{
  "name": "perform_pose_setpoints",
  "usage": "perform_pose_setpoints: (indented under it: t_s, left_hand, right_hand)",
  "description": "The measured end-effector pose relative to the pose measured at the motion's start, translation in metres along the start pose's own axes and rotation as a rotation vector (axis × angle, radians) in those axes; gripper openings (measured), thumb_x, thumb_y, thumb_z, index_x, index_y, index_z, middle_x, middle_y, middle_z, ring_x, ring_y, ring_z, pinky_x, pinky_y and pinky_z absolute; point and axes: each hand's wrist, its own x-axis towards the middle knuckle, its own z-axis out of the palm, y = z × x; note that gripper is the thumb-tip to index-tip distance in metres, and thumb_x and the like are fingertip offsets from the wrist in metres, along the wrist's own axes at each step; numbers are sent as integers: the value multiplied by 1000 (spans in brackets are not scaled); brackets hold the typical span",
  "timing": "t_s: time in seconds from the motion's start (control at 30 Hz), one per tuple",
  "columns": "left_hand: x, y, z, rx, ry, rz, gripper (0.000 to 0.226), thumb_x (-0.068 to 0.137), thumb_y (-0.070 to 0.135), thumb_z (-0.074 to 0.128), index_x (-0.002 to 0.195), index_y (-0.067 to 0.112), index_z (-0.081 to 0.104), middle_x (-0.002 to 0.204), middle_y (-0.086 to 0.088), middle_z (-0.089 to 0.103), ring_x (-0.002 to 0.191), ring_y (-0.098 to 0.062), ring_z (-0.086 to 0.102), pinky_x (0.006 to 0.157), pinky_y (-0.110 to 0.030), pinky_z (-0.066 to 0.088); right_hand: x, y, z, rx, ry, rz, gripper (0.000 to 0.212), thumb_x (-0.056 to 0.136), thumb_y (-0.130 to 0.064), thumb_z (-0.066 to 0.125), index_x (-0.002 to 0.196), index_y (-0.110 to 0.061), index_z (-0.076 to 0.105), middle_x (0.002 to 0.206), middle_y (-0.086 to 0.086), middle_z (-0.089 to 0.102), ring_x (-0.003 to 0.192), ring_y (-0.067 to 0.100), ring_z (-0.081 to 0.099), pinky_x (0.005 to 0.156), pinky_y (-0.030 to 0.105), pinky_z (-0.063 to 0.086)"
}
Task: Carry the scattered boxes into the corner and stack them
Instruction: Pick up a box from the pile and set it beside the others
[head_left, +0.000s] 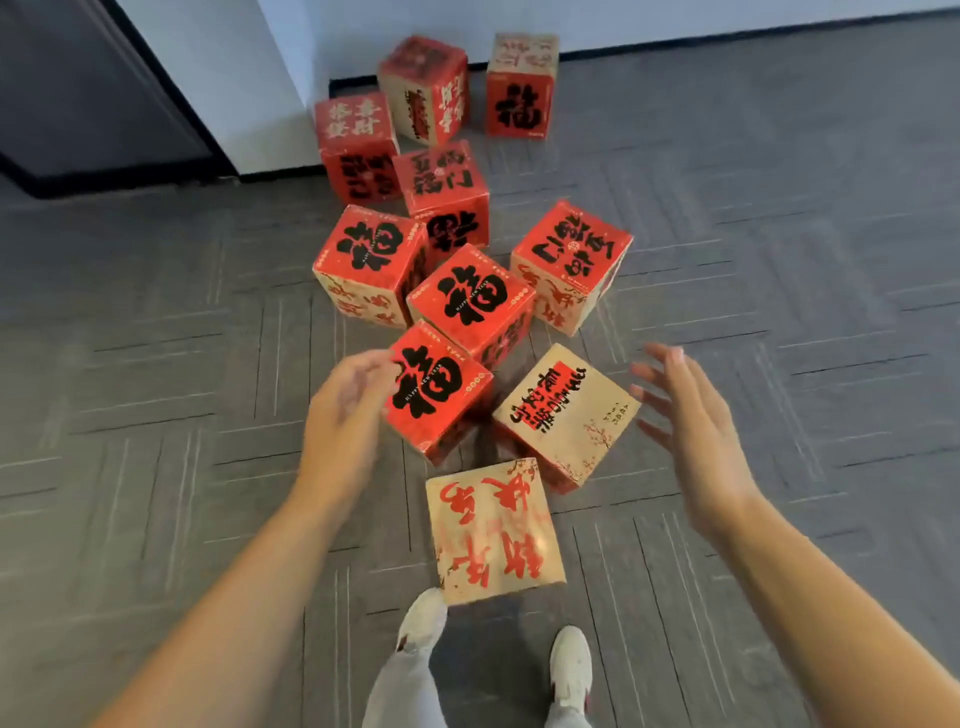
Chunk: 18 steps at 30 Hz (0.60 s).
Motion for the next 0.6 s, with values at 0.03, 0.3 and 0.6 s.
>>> perform_pose_setpoints:
  t_s: [0.03, 0.3, 0.6]
  left_hand:
    - [-8, -21, 1, 18, 41, -56, 19, 101, 37, 65, 116, 27, 72, 113, 7, 76, 107, -6, 70, 95, -33, 56]
    - [-9, -192, 23, 190, 51, -259, 21, 101, 44, 64, 117, 34, 73, 121, 14, 72, 115, 0, 65, 112, -41, 48]
    - [42, -421, 52, 202, 112, -504, 35, 103, 44, 60, 134, 28, 64, 133, 14, 64, 128, -6, 57, 111, -35, 42]
  right_hand:
    - [5, 14, 0, -16, -39, 19, 58, 91, -71, 37, 132, -35, 58, 128, -15, 66, 122, 8, 61, 107, 41, 47]
    - [74, 164, 13, -190, -194, 153, 48, 92, -71, 40, 128, -45, 58, 131, -13, 67, 123, 5, 62, 113, 43, 45]
    - [164, 380, 74, -384, -279, 282, 39, 102, -64, 42, 128, -39, 58, 118, -25, 64, 106, -11, 57, 98, 31, 41]
